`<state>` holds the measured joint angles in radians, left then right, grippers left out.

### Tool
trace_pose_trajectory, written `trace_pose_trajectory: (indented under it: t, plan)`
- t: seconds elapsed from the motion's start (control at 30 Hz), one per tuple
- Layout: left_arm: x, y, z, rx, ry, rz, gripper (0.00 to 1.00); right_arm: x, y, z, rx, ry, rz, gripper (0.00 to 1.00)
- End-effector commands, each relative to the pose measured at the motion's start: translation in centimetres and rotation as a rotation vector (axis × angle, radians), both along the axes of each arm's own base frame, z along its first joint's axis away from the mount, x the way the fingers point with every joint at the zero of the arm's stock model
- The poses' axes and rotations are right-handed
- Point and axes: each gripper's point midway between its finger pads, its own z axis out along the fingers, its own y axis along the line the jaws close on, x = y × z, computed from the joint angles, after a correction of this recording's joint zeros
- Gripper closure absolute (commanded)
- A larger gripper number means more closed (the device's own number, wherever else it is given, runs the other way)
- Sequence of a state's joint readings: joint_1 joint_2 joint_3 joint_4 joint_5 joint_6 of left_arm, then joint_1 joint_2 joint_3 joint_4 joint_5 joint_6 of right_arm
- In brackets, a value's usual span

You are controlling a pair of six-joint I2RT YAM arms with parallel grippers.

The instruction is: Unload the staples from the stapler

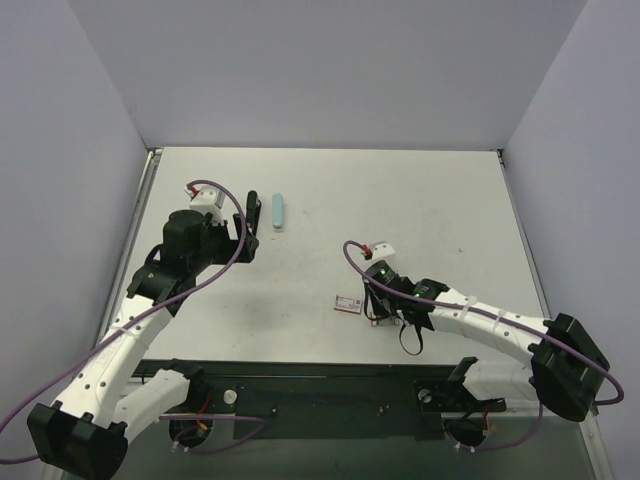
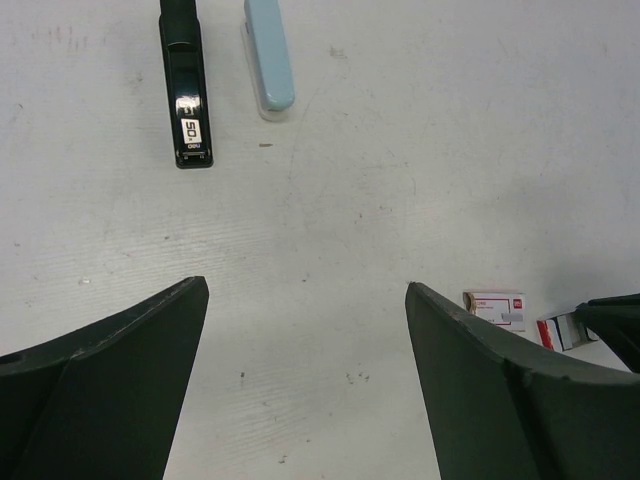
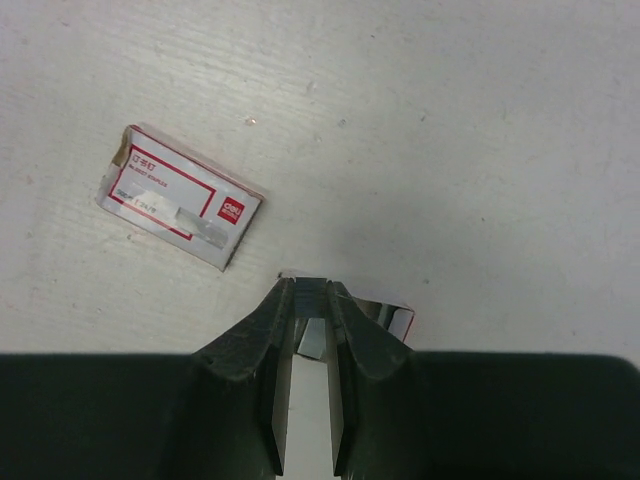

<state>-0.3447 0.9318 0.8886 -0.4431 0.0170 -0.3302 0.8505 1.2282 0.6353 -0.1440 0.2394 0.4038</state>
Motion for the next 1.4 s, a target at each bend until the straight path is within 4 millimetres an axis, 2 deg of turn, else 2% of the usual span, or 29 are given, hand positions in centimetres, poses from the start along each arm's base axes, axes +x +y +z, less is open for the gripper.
trace_pose_trajectory:
  t: [0.0, 0.17, 0.5, 1.37]
  plan:
    - [0.8, -0.3, 1.6, -0.032, -0.050, -0.002, 0.09, -0.8, -2.7, -0.5, -0.028, 0.022, -0.123, 0.92]
    - [0.9, -0.3, 1.5, -0.034, -0.050, 0.001, 0.09, -1.2, -3.9, -0.9, -0.031, 0.038, -0.187, 0.92]
    - [0.9, -0.3, 1.6, -0.035, -0.049, -0.002, 0.09, -1.9, -4.8, -2.1, -0.035, 0.074, -0.251, 0.92]
    - [1.0, -0.3, 1.4, -0.035, -0.043, -0.003, 0.09, -2.4, -3.7, -4.3, 0.002, 0.138, -0.261, 0.91]
